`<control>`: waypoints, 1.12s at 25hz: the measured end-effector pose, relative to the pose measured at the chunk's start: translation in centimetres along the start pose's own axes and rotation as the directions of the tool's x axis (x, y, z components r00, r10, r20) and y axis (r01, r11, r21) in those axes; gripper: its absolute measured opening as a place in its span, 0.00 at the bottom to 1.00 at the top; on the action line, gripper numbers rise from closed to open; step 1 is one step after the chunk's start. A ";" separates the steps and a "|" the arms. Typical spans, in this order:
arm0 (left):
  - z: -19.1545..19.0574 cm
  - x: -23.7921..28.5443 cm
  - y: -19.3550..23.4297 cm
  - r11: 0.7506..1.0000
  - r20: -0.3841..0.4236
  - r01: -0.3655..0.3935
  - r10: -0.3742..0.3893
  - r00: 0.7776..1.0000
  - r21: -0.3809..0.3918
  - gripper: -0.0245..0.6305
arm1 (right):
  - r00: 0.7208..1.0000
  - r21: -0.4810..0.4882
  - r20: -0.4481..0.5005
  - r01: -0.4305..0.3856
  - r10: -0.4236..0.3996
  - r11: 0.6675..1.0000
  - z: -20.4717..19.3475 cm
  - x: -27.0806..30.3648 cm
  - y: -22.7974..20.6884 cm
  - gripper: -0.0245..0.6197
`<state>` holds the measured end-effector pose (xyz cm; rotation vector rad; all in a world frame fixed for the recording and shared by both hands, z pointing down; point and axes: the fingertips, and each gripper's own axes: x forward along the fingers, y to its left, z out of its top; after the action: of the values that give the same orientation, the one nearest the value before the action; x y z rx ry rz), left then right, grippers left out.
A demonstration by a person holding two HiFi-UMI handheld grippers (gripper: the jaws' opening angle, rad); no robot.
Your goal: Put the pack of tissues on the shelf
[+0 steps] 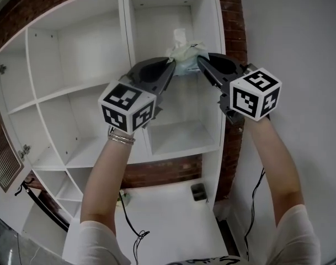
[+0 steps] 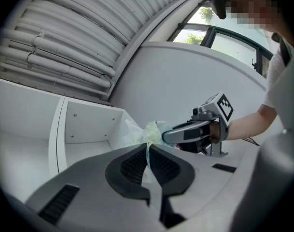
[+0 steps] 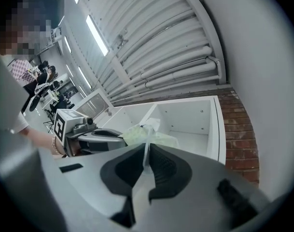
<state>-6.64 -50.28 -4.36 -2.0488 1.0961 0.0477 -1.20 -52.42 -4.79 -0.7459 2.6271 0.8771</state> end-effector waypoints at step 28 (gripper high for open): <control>-5.3 5.9 6.1 0.985 -0.558 -0.015 0.111 0.822 0.174 0.06 | 0.920 -0.013 -0.389 0.049 -0.050 0.999 -4.4 7.9 -5.2 0.10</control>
<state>-8.92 -59.67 -6.78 -1.9190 1.4690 -0.6424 -5.34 -61.75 -7.03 -1.0823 2.9304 0.7849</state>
